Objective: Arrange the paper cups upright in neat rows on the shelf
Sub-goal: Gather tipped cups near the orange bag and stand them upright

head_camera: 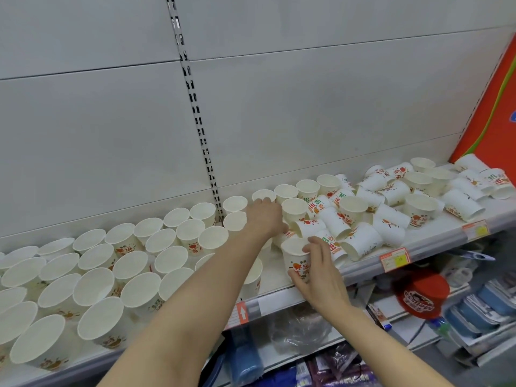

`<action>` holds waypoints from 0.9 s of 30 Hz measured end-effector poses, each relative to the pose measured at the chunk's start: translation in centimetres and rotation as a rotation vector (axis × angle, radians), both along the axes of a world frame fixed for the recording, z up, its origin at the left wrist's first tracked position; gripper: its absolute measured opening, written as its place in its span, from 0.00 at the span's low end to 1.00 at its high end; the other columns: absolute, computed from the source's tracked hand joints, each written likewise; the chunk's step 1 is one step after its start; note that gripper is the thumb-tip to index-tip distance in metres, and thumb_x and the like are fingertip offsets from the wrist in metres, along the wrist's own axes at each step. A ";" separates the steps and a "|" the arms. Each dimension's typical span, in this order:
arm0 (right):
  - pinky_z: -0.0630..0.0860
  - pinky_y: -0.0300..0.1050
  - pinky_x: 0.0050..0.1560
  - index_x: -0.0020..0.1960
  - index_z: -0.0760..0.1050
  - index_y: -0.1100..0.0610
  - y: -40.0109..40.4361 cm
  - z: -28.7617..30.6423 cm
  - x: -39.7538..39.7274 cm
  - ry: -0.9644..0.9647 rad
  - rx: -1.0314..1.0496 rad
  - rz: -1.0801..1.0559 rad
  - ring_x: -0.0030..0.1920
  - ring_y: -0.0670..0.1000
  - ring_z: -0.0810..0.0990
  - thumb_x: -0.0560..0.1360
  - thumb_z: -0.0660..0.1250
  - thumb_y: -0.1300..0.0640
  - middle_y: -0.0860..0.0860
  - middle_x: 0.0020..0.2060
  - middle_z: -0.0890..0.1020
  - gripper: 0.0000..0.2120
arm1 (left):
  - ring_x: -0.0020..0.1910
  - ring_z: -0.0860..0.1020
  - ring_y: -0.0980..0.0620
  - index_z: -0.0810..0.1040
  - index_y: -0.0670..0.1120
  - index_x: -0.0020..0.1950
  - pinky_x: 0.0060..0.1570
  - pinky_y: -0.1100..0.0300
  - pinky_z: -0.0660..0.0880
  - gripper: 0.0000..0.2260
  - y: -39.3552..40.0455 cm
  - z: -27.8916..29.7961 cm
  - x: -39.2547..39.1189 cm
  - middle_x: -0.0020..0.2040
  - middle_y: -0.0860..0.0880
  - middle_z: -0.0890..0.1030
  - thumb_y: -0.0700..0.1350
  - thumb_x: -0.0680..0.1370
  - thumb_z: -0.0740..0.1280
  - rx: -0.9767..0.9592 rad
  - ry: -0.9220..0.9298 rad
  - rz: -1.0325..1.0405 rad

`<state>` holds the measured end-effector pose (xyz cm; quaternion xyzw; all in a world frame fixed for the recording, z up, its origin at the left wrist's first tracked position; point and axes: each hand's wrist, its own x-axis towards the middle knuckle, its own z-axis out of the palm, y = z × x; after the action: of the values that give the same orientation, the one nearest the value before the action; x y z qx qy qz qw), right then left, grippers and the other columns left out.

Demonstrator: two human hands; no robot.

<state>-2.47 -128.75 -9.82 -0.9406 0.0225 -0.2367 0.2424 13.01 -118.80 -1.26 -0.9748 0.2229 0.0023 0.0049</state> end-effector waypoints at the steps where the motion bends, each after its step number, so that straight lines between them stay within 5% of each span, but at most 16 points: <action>1: 0.74 0.41 0.40 0.59 0.63 0.54 -0.1 -0.1 0.0 -0.013 -0.008 -0.009 0.58 0.54 0.74 0.69 0.73 0.48 0.53 0.67 0.65 0.26 | 0.61 0.72 0.43 0.76 0.47 0.63 0.56 0.51 0.72 0.24 -0.4 -0.3 0.4 0.61 0.44 0.74 0.61 0.74 0.68 0.017 0.011 0.014; 8: 0.75 0.46 0.57 0.57 0.66 0.54 -0.8 -0.7 -0.2 -0.049 -0.075 -0.017 0.64 0.54 0.70 0.69 0.74 0.50 0.53 0.67 0.67 0.23 | 0.57 0.77 0.44 0.74 0.47 0.62 0.50 0.52 0.74 0.21 -1.2 0.2 1.7 0.58 0.46 0.77 0.54 0.73 0.71 -0.053 0.016 0.027; 15: 0.75 0.50 0.60 0.58 0.67 0.54 -0.8 -0.9 -0.3 -0.055 -0.099 -0.001 0.65 0.56 0.71 0.70 0.72 0.50 0.54 0.66 0.69 0.22 | 0.54 0.79 0.45 0.71 0.45 0.61 0.43 0.56 0.71 0.24 -1.1 -0.6 1.1 0.54 0.47 0.80 0.57 0.72 0.71 -0.059 0.113 0.094; 21: 0.75 0.50 0.59 0.58 0.70 0.57 -1.0 -0.6 -0.8 -0.085 -0.124 -0.008 0.62 0.56 0.73 0.71 0.73 0.50 0.56 0.63 0.72 0.21 | 0.50 0.80 0.47 0.79 0.48 0.50 0.39 0.57 0.72 0.14 -0.6 0.7 0.9 0.48 0.49 0.82 0.49 0.68 0.77 -0.354 0.216 0.246; 27: 0.75 0.52 0.57 0.55 0.73 0.57 -1.7 -0.3 -0.6 -0.112 -0.193 0.015 0.58 0.56 0.75 0.69 0.74 0.52 0.55 0.60 0.75 0.18 | 0.41 0.79 0.48 0.81 0.50 0.42 0.33 0.61 0.67 0.04 0.0 0.3 -1.7 0.40 0.51 0.82 0.45 0.69 0.73 -0.274 0.043 0.094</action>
<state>-3.10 -130.47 -10.08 -0.9450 -0.0210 -0.2881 0.1533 11.35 -118.78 -0.97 -0.9754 0.1755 -0.0072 -0.1330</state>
